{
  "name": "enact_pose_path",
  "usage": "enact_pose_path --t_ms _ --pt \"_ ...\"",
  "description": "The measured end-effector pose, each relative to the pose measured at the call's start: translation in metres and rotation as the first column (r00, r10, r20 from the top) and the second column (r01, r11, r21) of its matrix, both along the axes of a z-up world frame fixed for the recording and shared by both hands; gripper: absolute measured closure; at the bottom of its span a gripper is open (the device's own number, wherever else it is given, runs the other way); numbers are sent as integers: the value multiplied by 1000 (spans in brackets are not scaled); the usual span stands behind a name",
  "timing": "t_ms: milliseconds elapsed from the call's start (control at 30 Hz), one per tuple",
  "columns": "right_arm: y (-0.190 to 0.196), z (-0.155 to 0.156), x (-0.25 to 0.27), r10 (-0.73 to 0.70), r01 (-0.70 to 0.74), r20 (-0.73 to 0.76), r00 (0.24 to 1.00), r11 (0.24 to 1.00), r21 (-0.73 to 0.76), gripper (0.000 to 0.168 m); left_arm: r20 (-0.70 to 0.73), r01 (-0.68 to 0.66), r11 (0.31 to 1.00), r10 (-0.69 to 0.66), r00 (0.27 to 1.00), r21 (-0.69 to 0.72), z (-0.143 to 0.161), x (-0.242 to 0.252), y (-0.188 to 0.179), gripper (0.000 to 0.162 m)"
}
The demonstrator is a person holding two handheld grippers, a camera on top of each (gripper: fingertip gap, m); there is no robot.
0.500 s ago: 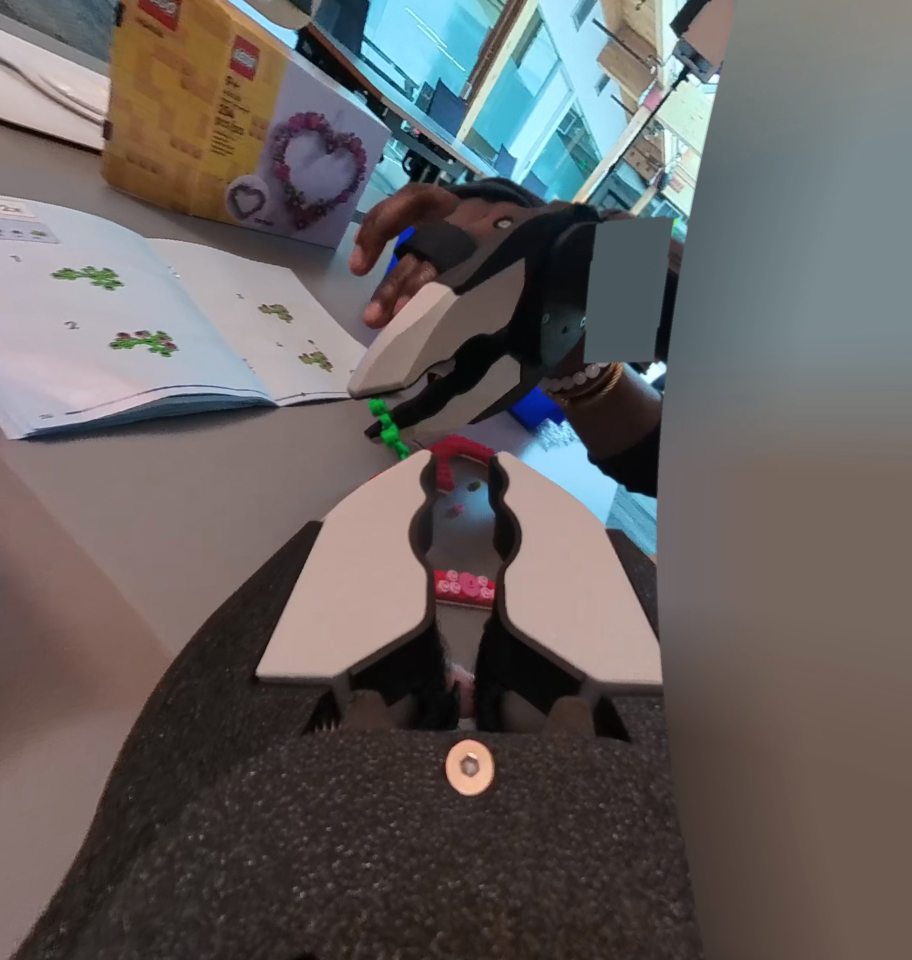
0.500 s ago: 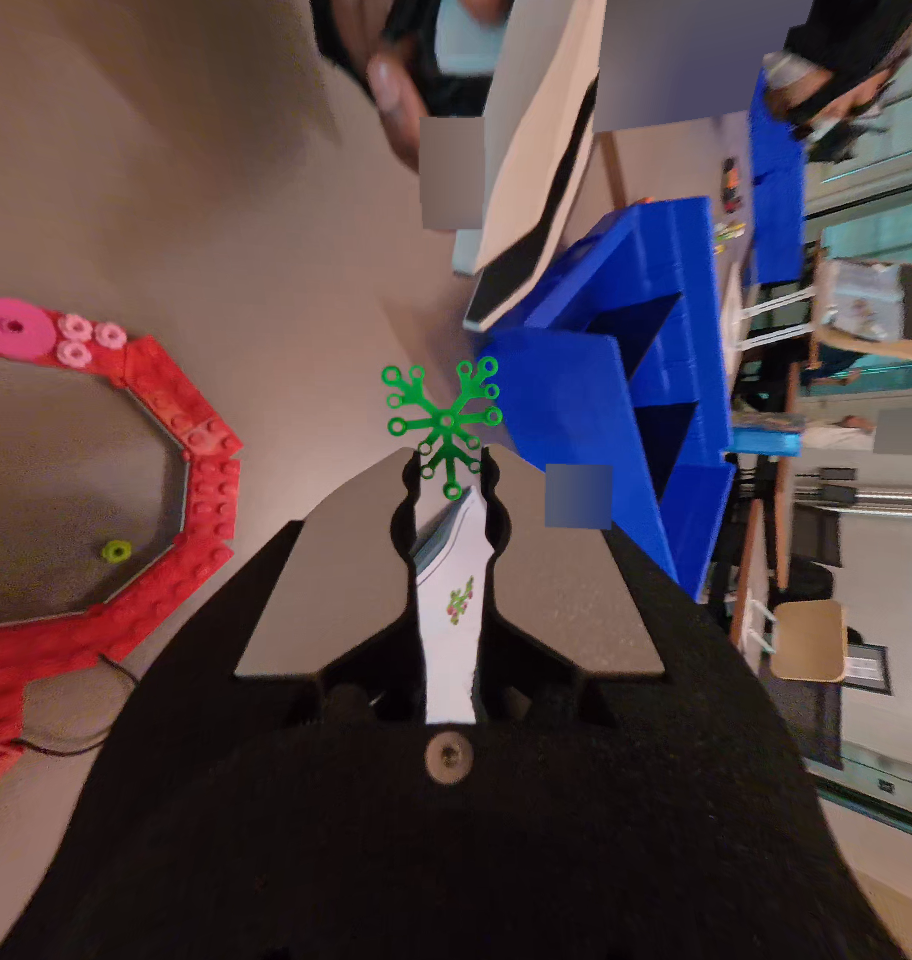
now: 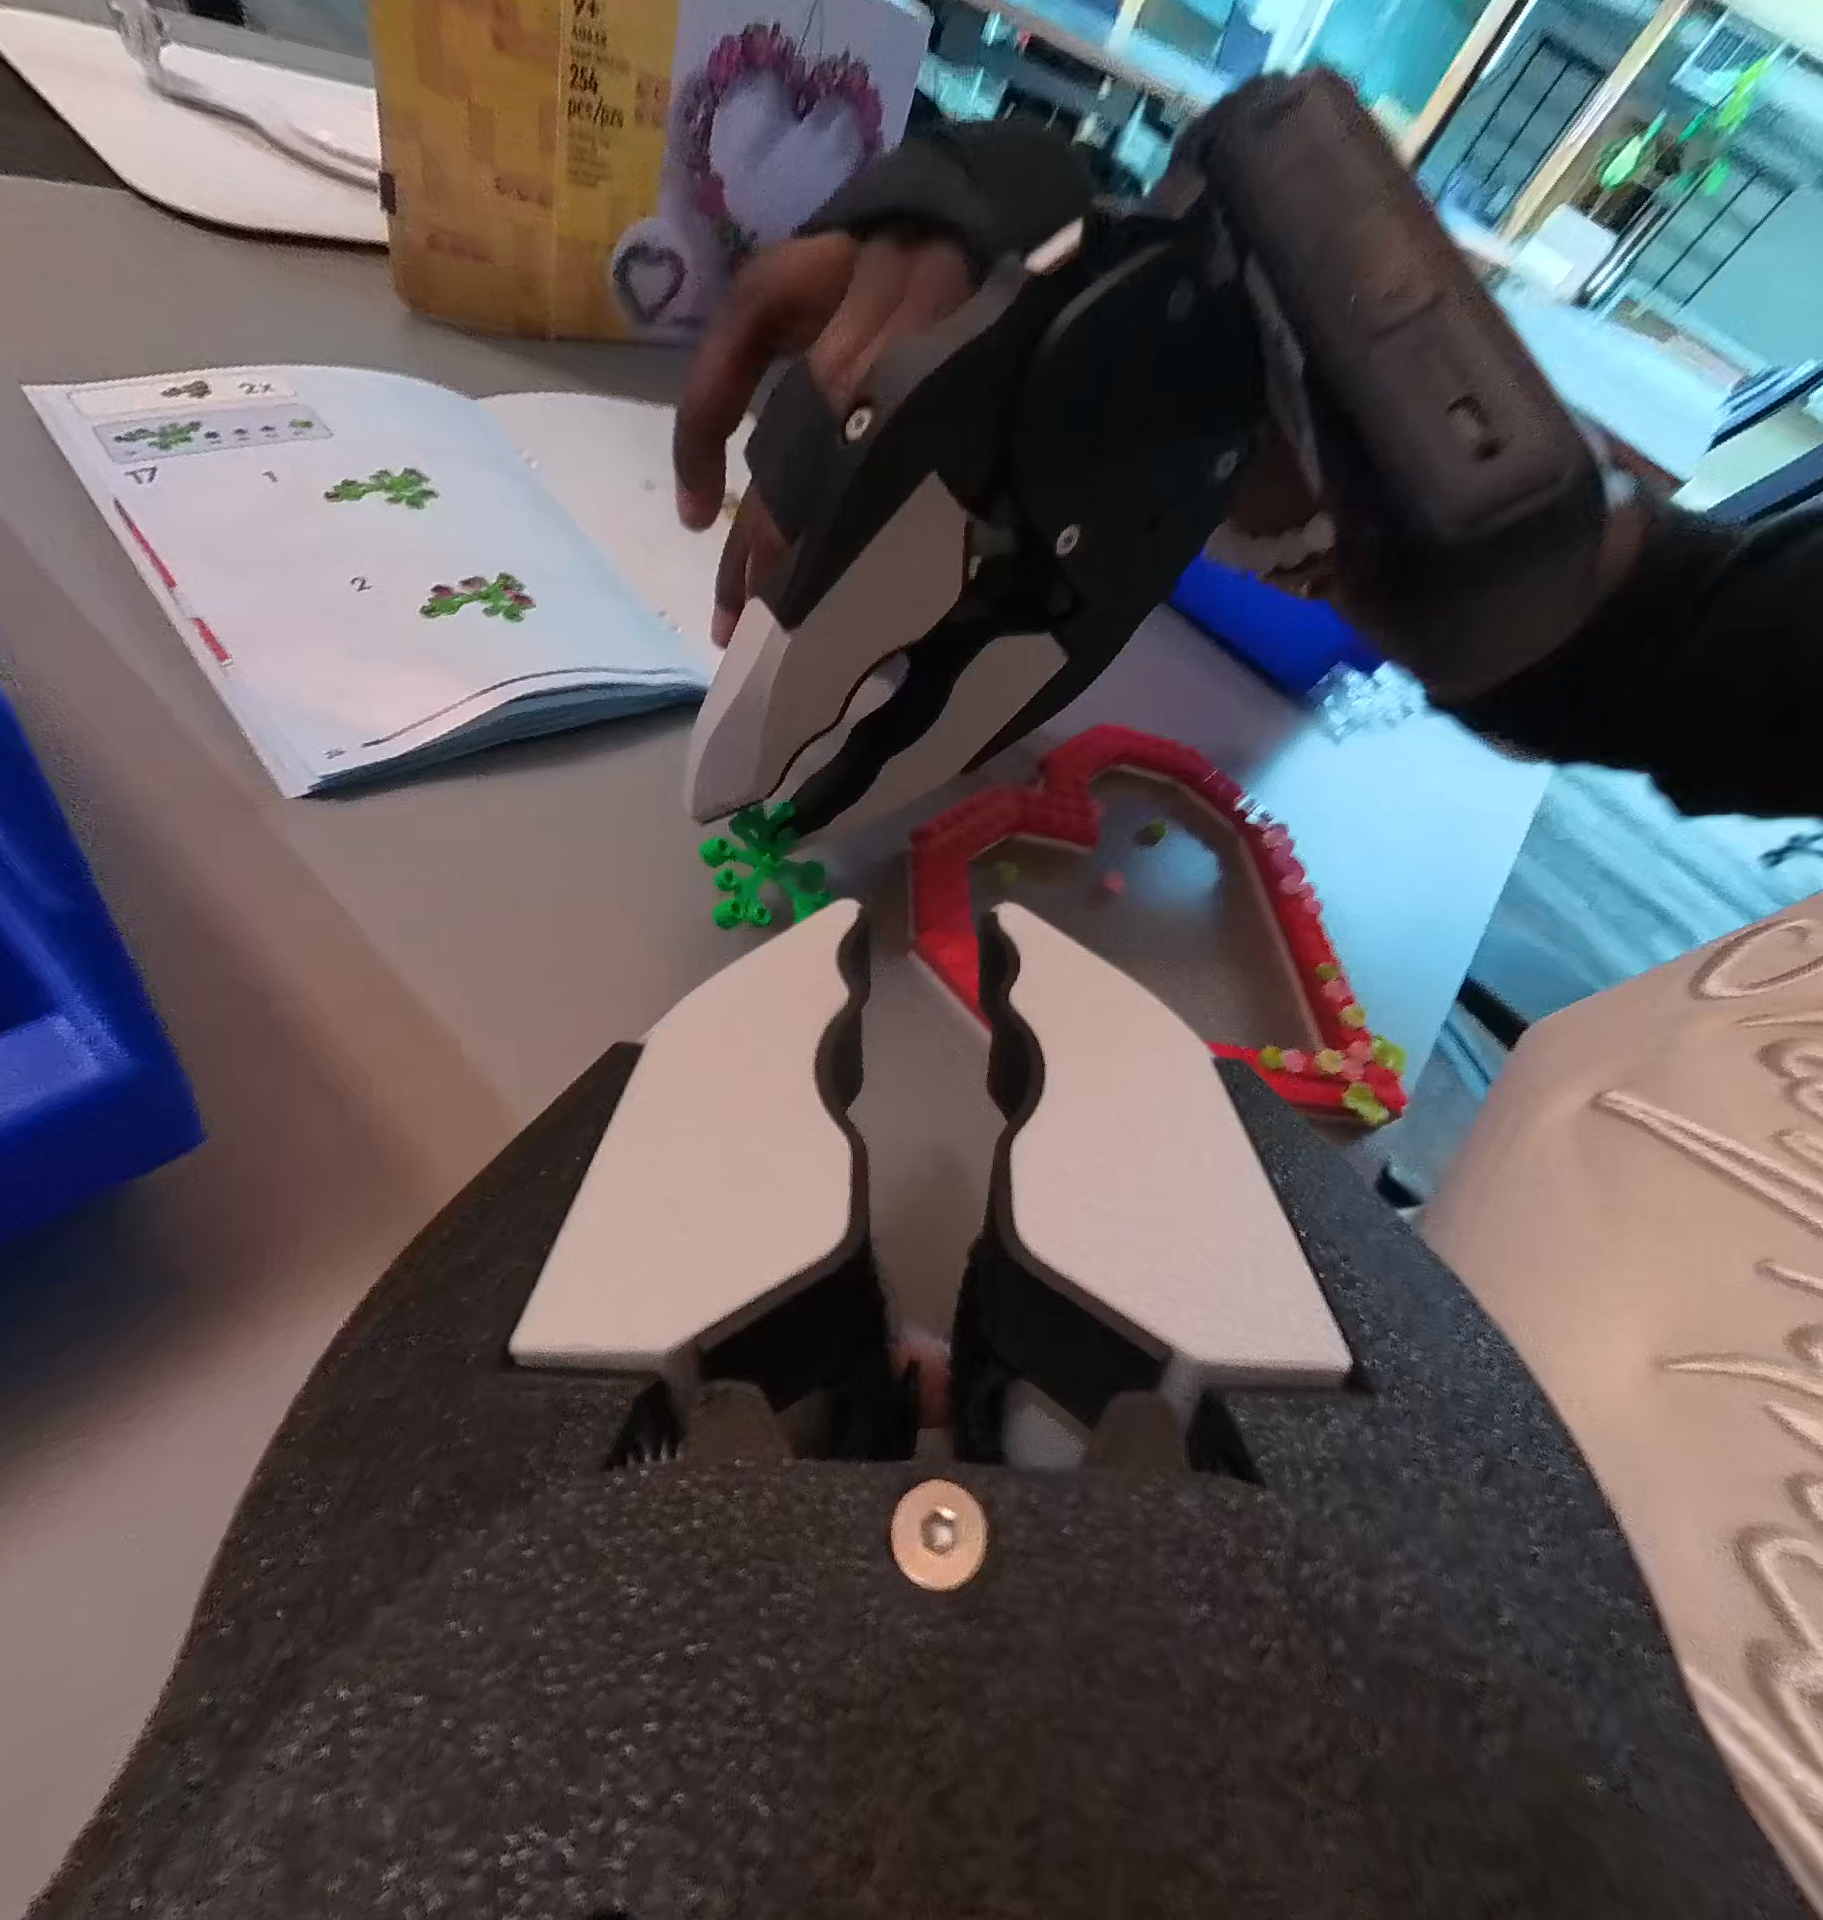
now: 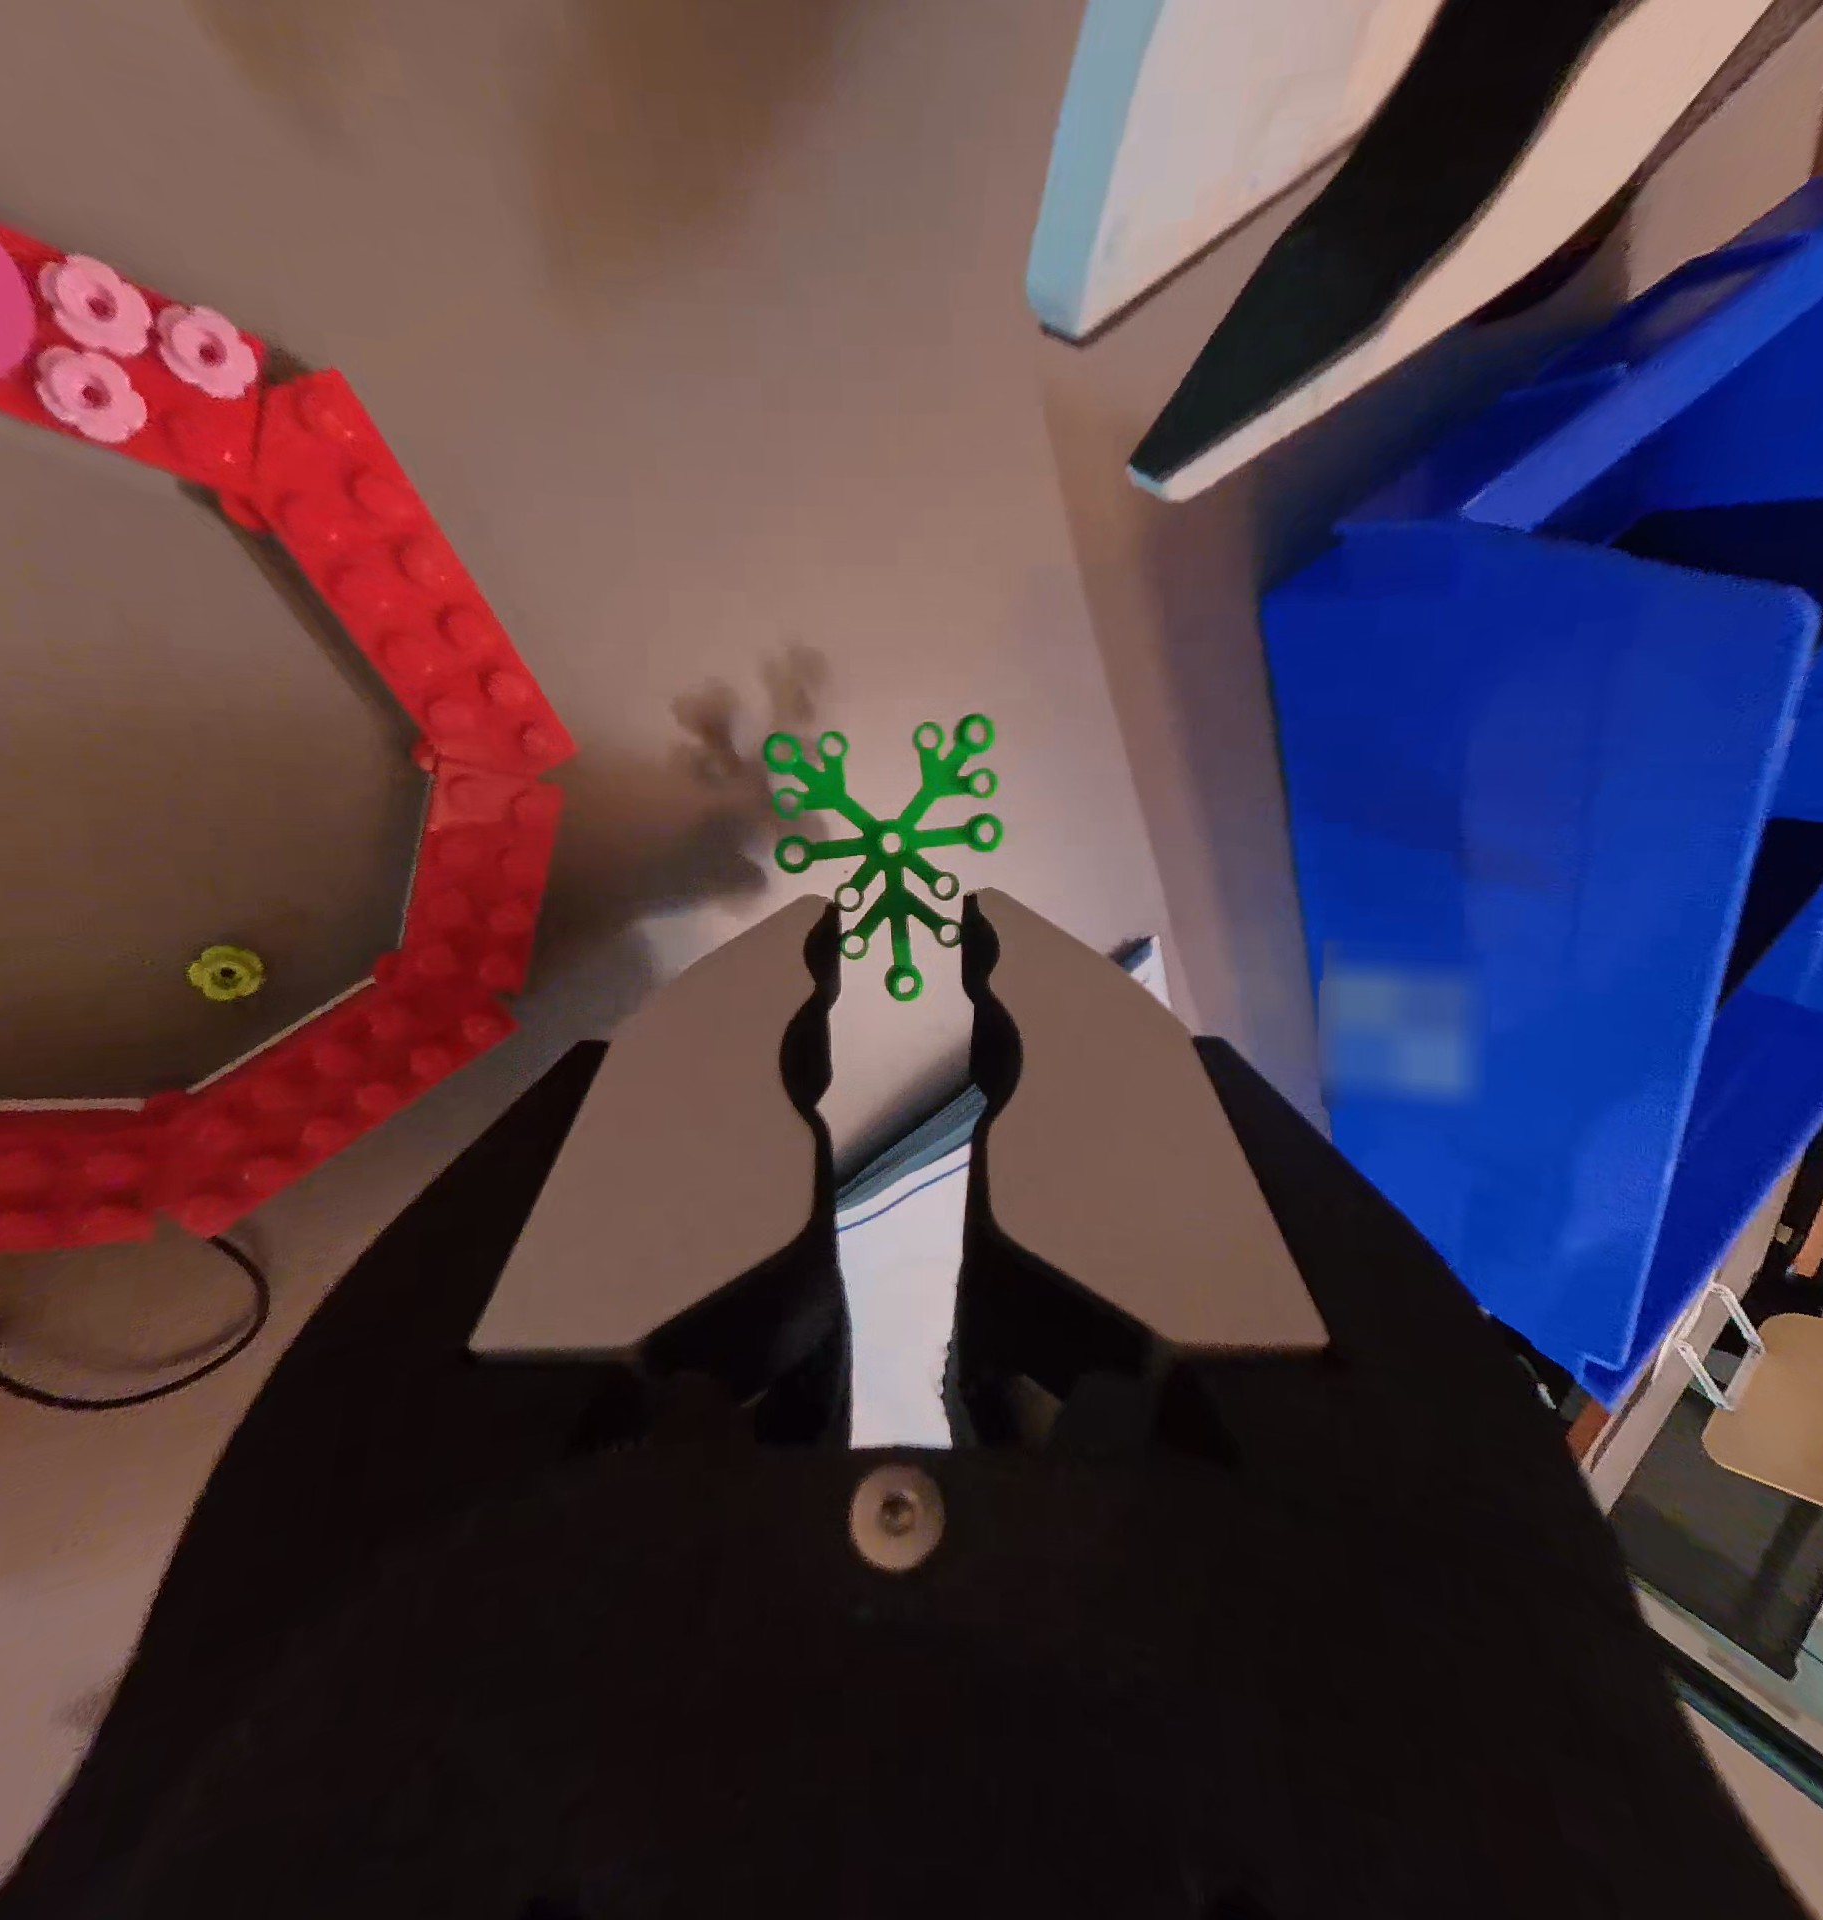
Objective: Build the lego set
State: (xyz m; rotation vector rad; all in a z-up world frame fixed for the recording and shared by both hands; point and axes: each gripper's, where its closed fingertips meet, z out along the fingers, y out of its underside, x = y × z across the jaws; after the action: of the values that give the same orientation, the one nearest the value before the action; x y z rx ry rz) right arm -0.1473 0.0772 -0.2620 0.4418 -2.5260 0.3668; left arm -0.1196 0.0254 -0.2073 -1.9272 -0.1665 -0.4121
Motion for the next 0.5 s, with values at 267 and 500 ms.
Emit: enact_pose_path --t_ms 267,500 --pt "-2 -6 1 23 -23 84 996 1000 -7 146 -246 -45 990 11 969 -134 -26 -12 -3 143" --pt "-20 15 8 17 14 138 990 975 -220 146 -332 -72 997 56 942 -36 -13 -22 2 143"
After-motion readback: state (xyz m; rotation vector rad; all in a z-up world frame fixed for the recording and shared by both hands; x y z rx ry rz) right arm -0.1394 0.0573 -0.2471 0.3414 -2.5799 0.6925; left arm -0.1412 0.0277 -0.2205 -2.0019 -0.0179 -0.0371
